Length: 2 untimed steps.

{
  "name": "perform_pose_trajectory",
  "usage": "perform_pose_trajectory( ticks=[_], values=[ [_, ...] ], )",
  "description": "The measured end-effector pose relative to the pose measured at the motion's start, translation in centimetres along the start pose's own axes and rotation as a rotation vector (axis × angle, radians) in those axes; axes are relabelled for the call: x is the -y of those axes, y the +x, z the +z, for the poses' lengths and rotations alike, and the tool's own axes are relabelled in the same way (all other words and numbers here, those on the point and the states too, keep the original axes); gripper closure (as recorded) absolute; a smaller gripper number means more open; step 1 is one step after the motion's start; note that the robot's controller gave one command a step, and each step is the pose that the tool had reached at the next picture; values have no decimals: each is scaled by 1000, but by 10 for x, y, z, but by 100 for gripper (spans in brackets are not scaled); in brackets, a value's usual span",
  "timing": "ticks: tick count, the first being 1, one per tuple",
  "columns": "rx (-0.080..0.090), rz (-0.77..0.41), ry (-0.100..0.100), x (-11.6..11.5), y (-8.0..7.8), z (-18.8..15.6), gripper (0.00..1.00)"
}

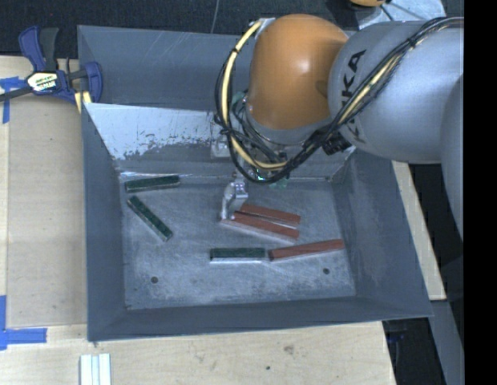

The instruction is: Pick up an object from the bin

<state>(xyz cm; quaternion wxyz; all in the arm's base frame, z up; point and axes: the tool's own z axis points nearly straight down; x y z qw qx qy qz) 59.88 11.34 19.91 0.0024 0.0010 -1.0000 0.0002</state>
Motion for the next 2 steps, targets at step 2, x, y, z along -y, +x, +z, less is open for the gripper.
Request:
perform_pose_trajectory(
  ticks=[2],
  values=[
    [13,-27,-2,26,10,52,0]
  ],
)
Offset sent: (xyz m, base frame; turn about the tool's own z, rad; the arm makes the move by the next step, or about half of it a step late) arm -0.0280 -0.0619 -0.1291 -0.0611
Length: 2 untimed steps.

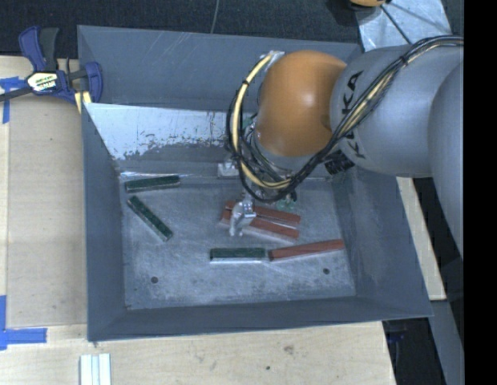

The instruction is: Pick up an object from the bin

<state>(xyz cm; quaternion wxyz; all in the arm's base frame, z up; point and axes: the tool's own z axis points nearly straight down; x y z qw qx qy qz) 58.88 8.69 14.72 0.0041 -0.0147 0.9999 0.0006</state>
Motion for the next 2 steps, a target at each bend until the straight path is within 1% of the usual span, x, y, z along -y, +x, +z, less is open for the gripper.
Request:
perform_pose_trajectory(
  ticks=[1,2],
  values=[
    [-6,-38,1,23,19,50,0],
    [16,0,-2,55,-19,69,100]
  ],
)
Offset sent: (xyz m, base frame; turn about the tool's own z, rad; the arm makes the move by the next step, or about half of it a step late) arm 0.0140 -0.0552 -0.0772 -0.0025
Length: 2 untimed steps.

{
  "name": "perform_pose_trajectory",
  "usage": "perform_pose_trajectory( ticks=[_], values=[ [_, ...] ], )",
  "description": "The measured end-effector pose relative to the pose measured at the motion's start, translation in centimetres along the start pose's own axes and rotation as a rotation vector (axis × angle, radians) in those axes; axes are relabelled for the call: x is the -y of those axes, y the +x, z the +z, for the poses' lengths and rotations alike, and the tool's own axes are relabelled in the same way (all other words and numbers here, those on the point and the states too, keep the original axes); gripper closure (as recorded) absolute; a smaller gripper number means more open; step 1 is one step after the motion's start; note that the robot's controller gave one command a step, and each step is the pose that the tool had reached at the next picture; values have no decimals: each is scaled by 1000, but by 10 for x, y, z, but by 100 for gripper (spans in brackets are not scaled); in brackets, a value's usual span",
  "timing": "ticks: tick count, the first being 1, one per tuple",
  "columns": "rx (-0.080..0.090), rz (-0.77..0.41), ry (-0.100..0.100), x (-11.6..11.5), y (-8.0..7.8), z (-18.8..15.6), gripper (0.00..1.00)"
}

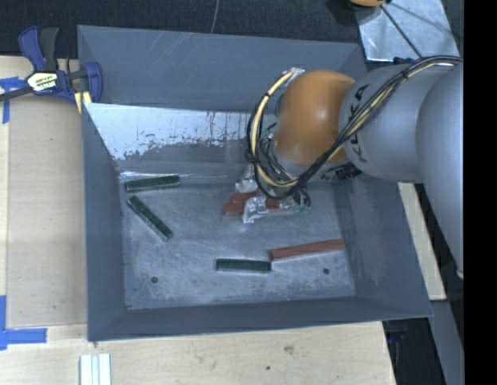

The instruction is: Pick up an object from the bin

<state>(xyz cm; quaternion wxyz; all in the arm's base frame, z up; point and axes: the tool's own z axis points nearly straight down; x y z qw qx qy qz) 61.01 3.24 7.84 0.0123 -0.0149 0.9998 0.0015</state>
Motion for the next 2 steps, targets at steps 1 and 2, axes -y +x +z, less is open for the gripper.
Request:
perform_pose_trajectory(
  ticks=[1,2],
  values=[
    [0,0,0,0,0,0,100],
    [-12,-17,3,3,-7,-180,100]
  ],
)
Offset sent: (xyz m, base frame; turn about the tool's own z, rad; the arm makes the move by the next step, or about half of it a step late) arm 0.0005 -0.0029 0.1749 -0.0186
